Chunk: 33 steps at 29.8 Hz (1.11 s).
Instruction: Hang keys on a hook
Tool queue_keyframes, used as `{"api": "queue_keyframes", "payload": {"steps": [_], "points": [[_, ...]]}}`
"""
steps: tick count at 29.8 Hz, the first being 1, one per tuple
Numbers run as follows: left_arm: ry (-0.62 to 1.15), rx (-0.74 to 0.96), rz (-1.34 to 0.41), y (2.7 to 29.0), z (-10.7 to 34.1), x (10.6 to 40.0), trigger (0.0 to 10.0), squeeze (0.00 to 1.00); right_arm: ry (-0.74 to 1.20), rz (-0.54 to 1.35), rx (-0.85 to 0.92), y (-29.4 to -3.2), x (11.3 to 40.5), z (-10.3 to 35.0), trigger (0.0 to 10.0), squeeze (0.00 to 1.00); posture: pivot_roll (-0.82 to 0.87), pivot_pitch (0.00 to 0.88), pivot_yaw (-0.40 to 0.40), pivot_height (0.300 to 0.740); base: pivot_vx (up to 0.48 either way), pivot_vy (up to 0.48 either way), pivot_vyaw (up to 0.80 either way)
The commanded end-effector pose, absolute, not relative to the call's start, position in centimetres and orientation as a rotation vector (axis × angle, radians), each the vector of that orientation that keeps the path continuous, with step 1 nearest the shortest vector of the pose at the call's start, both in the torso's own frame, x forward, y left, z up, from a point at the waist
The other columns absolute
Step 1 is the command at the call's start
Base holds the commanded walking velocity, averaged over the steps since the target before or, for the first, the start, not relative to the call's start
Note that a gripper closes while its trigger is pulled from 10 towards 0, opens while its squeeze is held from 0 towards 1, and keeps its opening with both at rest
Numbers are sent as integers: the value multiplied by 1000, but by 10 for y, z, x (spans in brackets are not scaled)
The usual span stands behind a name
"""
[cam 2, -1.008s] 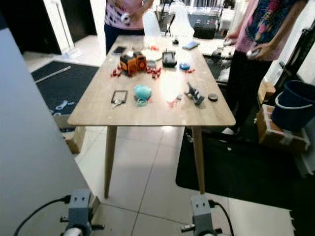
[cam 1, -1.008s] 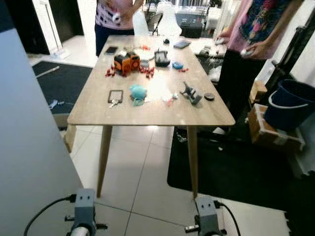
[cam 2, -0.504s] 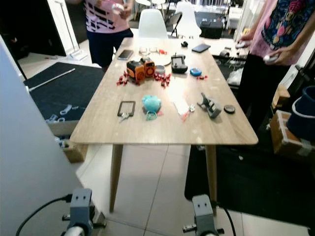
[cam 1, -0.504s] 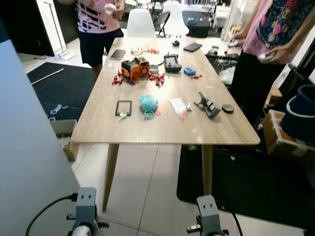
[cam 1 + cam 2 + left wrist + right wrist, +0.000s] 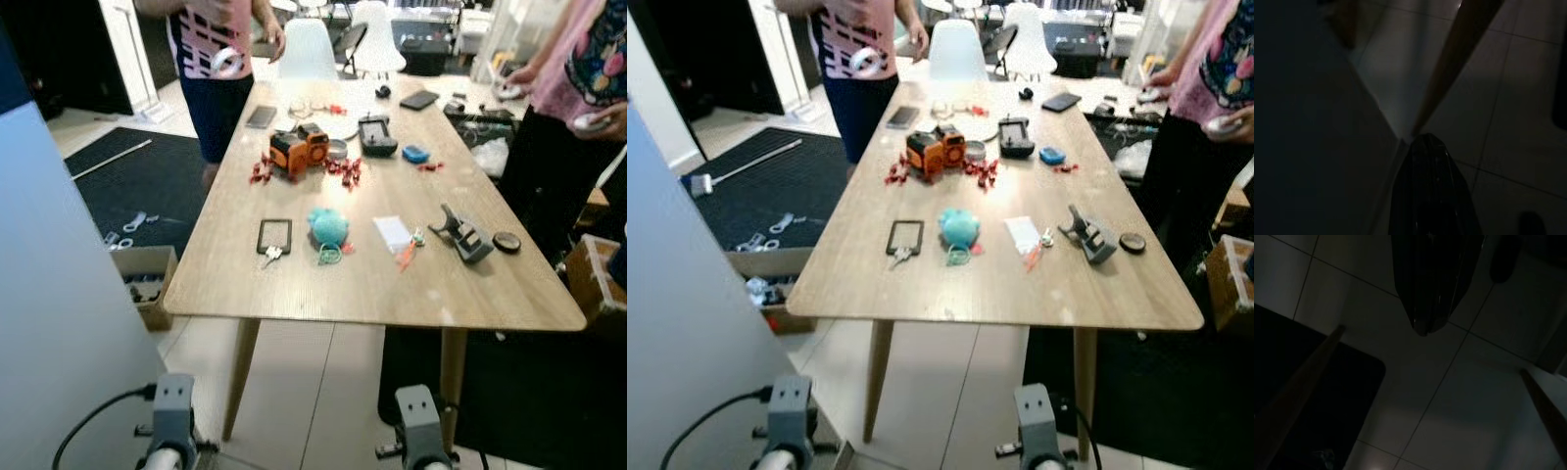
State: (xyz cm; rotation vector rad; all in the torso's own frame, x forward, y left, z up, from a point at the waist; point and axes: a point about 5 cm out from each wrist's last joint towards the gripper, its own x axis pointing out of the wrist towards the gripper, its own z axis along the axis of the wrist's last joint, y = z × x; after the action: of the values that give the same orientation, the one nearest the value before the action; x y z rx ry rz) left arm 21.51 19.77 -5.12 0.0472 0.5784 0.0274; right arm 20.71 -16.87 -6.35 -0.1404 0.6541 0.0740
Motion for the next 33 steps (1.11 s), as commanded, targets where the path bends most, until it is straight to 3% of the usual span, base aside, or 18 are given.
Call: {"api": "queue_keyframes", "payload": {"steps": [1, 11, 33], "points": [[572, 69, -8, 196, -52, 213, 10000, 0, 684, 62, -136, -171, 200, -68, 10000, 0, 24, 23, 24, 740, 0, 0, 0], [570, 65, -35, 194, -52, 212, 10000, 0, 686, 59, -136, -172, 199, -69, 10000, 0, 25, 24, 27, 740, 0, 0, 0], [571, 66, -47, 195, -53, 210, 10000, 0, 691, 58, -133, -170, 197, -70, 10000, 0, 30, 30, 30, 740, 0, -463, 0]]}}
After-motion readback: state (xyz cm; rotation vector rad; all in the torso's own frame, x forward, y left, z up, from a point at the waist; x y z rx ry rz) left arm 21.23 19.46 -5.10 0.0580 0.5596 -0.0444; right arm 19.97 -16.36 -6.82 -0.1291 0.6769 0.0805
